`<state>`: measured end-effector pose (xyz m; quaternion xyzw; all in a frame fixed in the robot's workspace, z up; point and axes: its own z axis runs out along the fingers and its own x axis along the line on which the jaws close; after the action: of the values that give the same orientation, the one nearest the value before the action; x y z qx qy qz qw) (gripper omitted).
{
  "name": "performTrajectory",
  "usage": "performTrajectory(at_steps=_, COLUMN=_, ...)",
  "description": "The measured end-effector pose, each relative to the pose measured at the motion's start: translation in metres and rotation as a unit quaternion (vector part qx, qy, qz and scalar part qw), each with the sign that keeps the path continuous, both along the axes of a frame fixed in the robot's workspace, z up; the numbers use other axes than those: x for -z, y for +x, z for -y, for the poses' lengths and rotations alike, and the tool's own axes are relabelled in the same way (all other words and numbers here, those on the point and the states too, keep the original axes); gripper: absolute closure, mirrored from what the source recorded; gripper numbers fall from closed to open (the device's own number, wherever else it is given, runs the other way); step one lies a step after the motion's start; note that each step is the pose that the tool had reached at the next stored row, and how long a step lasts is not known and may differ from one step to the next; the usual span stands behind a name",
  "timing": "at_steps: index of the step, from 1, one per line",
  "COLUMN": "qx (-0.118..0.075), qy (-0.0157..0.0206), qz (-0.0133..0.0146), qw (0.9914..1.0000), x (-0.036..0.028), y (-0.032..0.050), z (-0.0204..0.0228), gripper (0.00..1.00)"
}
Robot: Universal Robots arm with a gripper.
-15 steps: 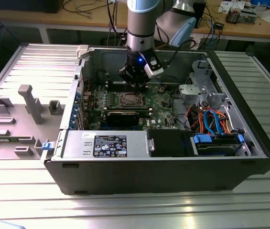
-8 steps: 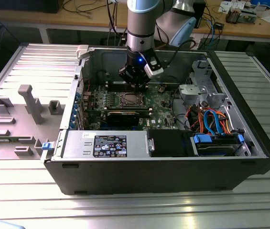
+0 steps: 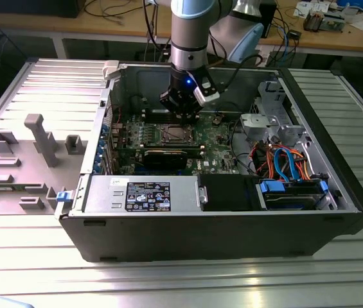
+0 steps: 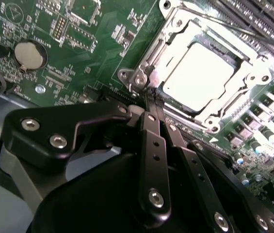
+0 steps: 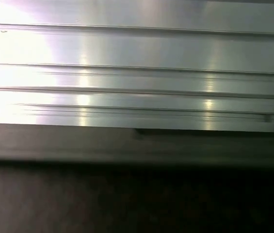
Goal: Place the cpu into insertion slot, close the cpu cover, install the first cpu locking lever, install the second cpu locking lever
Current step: 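Install the first cpu locking lever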
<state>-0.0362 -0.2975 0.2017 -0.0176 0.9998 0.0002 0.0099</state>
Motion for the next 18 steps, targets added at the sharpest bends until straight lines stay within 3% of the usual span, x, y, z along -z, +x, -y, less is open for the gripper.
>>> performTrajectory(at_steps=3, qx=0.0, qy=0.007, qz=0.0001, qw=0.99998, x=0.0002, y=0.0001, z=-0.0007, gripper=0.89)
performTrajectory(at_steps=9, qx=0.0, qy=0.0071, qz=0.0001, qw=0.99997, x=-0.0074, y=0.0001, z=-0.0007, gripper=0.89)
performTrajectory(at_steps=18, qx=0.0, qy=0.0069, qz=0.0, qw=0.99998, x=-0.0075, y=0.0001, z=0.0026, gripper=0.89)
